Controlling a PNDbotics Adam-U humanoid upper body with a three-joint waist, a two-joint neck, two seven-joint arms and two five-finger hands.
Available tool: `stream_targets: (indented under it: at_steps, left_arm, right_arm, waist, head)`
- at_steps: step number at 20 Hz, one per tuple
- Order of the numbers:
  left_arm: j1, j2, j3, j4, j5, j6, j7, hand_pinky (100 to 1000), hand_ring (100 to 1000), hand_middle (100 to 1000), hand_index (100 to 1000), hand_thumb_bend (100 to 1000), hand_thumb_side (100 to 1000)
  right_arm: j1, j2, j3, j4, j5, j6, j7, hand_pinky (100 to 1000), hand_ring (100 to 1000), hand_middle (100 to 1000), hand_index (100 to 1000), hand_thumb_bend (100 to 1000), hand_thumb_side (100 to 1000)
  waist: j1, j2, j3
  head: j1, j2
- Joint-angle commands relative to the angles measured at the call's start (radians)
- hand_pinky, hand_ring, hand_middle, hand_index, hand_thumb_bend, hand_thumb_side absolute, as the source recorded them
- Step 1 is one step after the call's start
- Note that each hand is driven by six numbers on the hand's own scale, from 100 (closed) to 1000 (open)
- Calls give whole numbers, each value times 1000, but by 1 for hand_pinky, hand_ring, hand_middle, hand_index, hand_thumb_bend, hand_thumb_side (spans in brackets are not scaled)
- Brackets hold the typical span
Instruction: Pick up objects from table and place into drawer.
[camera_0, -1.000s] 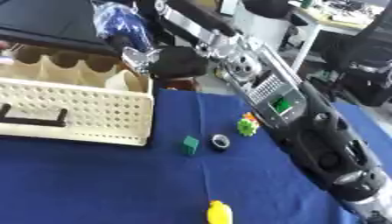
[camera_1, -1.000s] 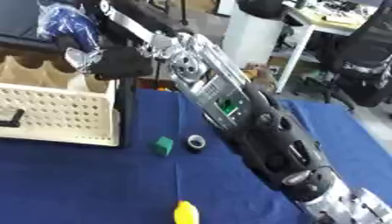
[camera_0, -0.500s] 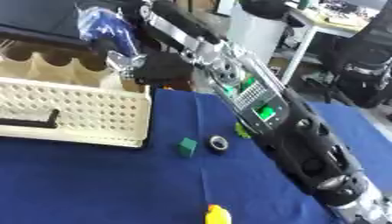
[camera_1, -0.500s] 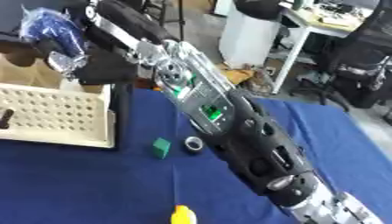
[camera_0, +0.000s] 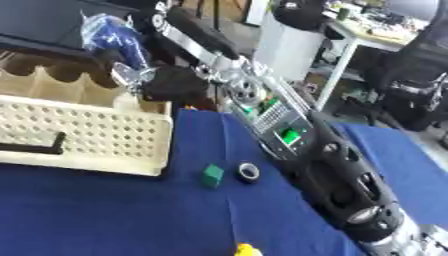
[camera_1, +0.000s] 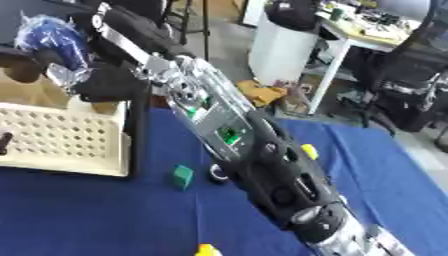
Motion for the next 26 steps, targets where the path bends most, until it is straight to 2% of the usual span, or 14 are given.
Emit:
stream_targets:
  at_steps: [1,5,6,7,13,14,18,21,26]
  left_arm:
    - [-12,0,-1,-13,-6,1,-6,568,757,751,865,100,1000]
    - [-15,-4,-1,-13,-8,4,-8,567,758,751,865,100,1000]
    - [-14,-4,-1,-13,-9,4,-9,567,758,751,866,100,1000]
    - [-14,-5,-1,-13,-9,5,-9,567,758,751,866,100,1000]
    - [-10,-6,-2,-13,-11,10,-13,565,758,751,865,100,1000]
    - [-11,-7,-2,-13,-12,11,-13,565,758,752,865,100,1000]
    - [-10,-7,0,-13,-13,13,-13,565,758,752,865,100,1000]
    - [-11,-9,-1,-13,-11,16,-14,565,759,752,865,100,1000]
    - [-10,-10,-1,-13,-12,18,-16,566,759,752,865,100,1000]
  right_arm:
    - [-21,-13,-20,8,7,-1,-17,509,647,119,520,100,644]
    - [-24,-4,-20,24,11,1,-24,529,690,155,555,100,663]
    - [-24,-3,-19,28,12,0,-24,549,731,223,597,100,688]
    - [-23,-3,-20,30,13,-1,-24,552,736,232,611,100,691]
    - [-23,-2,-25,34,15,-6,-30,575,772,322,726,100,737]
    - [-23,-1,-24,34,16,-7,-28,586,791,356,759,166,741]
    - [-23,-1,-25,35,18,-11,-21,610,834,447,831,319,763]
    - [-23,-1,-26,34,24,-10,-19,612,839,462,837,352,760]
    - [-20,-3,-29,33,27,-5,-21,609,837,454,816,343,755]
  waist:
    - [9,-19,1]
    - [9,-15,0]
    - [9,-14,1]
    - [9,-15,1]
    - [6,-15,-7]
    - [5,-14,-7]
    - [5,-14,-9]
    - [4,-14,-12]
    - [3,-14,-16]
  head:
    - [-9,-18]
    - [-10,-32]
    - [-6,-33]
    - [-3,-34]
    - [6,-22]
    - [6,-21]
    - [6,-14]
    - [5,-15]
    - [12,-5]
